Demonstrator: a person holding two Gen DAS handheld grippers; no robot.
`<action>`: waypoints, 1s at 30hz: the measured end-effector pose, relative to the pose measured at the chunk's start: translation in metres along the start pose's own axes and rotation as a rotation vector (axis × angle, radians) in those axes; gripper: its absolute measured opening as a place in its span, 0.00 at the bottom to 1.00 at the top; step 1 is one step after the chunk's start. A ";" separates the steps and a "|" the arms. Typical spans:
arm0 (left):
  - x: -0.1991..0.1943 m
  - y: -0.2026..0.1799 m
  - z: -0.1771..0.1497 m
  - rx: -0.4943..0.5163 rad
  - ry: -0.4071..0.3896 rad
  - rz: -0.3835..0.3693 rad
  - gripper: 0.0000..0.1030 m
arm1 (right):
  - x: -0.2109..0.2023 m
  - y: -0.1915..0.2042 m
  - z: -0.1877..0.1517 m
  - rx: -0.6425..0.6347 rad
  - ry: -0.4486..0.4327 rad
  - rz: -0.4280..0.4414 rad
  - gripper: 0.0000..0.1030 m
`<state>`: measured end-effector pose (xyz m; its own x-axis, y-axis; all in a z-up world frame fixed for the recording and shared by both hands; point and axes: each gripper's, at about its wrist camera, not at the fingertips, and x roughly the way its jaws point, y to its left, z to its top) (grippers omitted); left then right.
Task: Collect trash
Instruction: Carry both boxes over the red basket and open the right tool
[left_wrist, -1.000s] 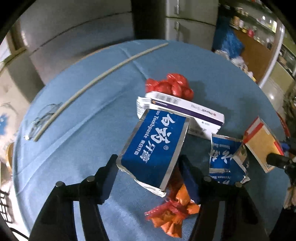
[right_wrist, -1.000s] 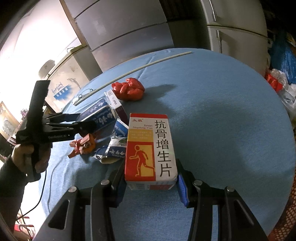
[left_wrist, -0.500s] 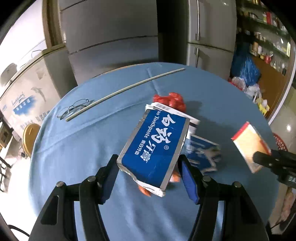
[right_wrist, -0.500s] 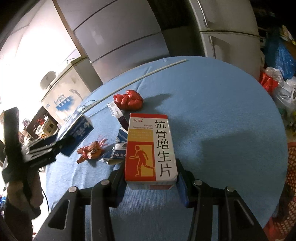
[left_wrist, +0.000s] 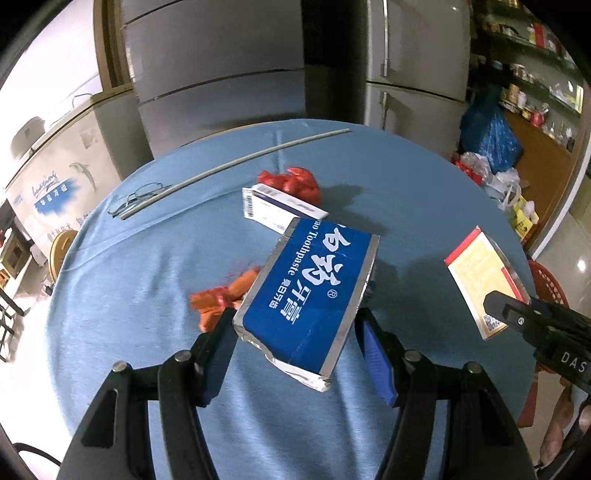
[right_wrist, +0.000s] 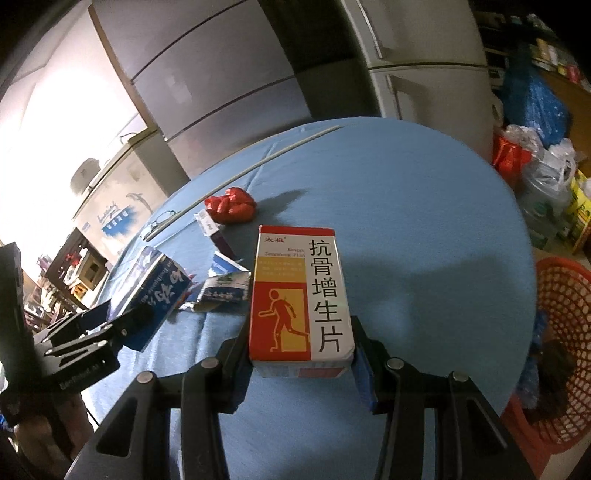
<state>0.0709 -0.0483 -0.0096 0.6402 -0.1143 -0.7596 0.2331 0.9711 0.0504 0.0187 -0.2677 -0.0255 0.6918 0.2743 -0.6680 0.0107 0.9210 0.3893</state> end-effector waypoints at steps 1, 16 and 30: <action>0.000 -0.003 0.000 0.004 0.002 -0.005 0.64 | -0.002 -0.002 -0.001 0.004 -0.001 -0.002 0.48; -0.012 -0.047 0.005 0.065 -0.011 -0.039 0.64 | -0.041 -0.039 -0.008 0.058 -0.054 -0.042 0.48; -0.019 -0.099 0.004 0.147 -0.017 -0.091 0.64 | -0.105 -0.125 -0.026 0.196 -0.152 -0.197 0.48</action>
<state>0.0383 -0.1434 0.0026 0.6234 -0.2053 -0.7544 0.3947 0.9156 0.0769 -0.0743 -0.4048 -0.0207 0.7623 0.0376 -0.6462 0.2841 0.8776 0.3862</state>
